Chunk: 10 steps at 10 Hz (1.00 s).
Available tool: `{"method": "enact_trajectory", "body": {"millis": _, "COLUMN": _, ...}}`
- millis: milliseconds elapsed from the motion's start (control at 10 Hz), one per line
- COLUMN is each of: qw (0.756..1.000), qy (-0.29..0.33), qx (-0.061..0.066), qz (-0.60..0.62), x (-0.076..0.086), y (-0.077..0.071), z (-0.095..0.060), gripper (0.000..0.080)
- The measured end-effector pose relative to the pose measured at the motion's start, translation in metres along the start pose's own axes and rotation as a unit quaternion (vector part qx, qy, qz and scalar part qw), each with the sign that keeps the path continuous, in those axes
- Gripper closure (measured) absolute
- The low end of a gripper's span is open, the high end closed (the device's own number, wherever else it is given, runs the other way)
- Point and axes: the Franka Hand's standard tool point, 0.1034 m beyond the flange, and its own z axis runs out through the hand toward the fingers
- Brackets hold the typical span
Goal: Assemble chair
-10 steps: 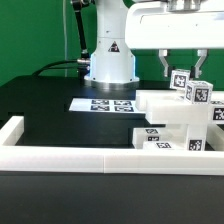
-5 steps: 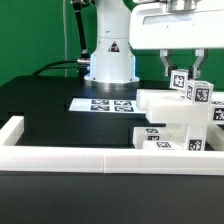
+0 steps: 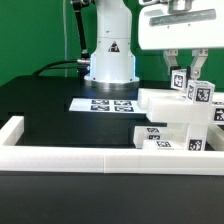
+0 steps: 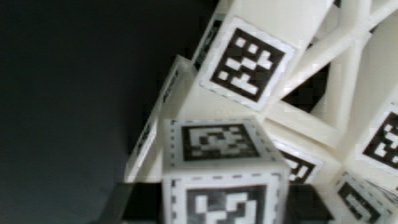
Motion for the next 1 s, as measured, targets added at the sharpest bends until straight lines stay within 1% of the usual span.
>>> {"method": "enact_trajectory", "body": {"millis": 400, "qw": 0.993, "qy": -0.002, "qx": 0.001, "qz": 0.12, "x": -0.0023, "y": -0.0006, "z": 0.0004, "gripper": 0.0514}}
{"method": "enact_trajectory", "body": {"millis": 500, "qw": 0.992, "qy": -0.003, "qx": 0.001, "qz": 0.129, "x": -0.0027, "y": -0.0007, "z": 0.0004, "gripper": 0.0514}}
{"method": "enact_trajectory", "body": {"millis": 800, "qw": 0.969, "qy": -0.009, "qx": 0.003, "qz": 0.248, "x": -0.0059, "y": -0.0021, "z": 0.0003, "gripper": 0.0514}}
{"method": "enact_trajectory", "body": {"millis": 1000, "qw": 0.958, "qy": -0.012, "qx": 0.003, "qz": 0.287, "x": -0.0076, "y": -0.0027, "z": 0.0003, "gripper": 0.0505}}
